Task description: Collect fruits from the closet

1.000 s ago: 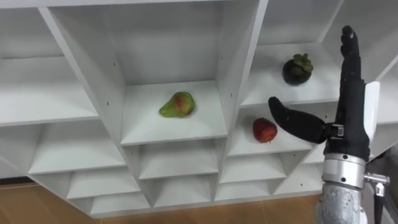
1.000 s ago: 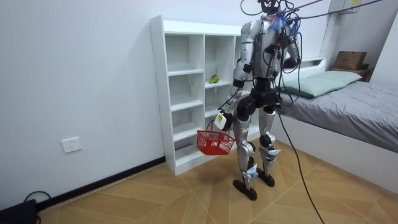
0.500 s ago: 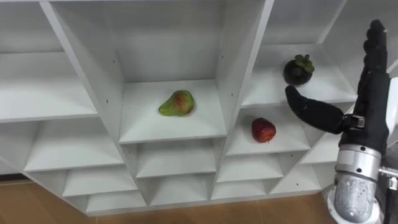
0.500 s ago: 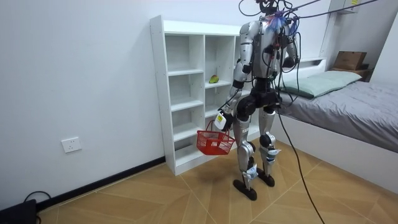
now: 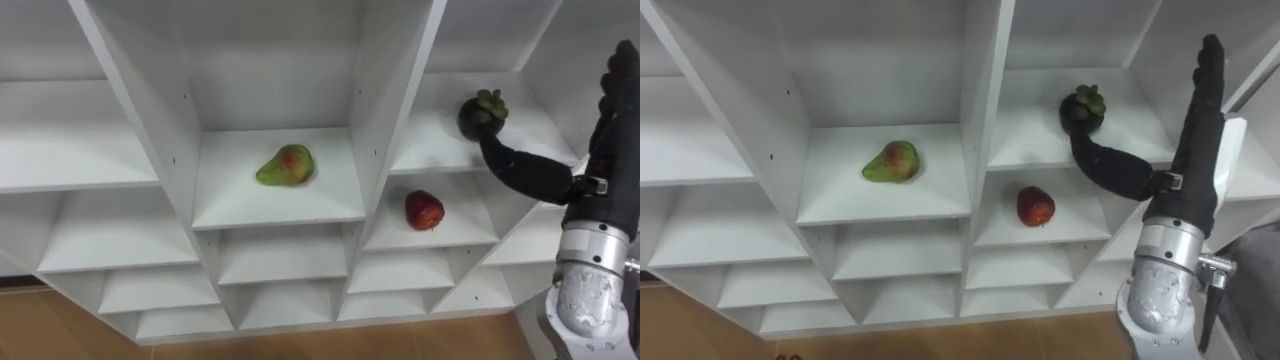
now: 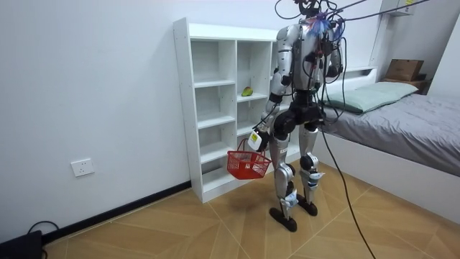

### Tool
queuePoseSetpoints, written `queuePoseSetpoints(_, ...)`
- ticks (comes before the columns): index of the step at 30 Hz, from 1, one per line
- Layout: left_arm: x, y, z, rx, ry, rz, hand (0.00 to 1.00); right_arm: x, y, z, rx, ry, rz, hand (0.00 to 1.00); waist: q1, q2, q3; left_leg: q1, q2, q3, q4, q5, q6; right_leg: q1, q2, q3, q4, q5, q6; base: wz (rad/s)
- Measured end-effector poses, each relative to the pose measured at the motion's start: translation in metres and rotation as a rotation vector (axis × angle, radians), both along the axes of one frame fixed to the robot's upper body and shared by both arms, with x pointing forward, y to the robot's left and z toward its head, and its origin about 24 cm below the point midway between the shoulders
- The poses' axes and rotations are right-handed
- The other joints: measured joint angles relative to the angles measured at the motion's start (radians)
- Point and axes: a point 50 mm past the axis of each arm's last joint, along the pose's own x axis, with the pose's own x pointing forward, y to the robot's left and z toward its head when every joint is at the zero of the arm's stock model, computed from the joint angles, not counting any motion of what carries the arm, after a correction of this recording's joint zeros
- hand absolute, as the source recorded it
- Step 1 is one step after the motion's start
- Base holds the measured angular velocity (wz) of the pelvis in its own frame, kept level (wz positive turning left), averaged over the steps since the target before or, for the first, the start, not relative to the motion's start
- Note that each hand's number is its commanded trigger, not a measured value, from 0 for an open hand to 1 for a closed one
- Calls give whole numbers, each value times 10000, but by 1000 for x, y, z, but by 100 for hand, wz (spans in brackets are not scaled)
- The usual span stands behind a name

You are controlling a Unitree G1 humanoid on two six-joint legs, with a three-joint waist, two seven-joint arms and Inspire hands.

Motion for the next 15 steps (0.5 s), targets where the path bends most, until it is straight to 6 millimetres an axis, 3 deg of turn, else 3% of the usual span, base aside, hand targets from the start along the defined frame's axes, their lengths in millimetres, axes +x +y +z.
queuePoseSetpoints(12,-2,2,0,147,181,183,100,15,1,-9,-352,825,538,0,23,-35,23,85,-24,-276,53,51,-12,174,-56,-368,-22,0,0,7)
queuePoseSetpoints(15,-2,2,0,218,225,76,100,20,2,-11,-386,1071,792,0,157,-52,74,159,-21,-286,51,63,-15,266,-69,-468,-20,0,-1,1)
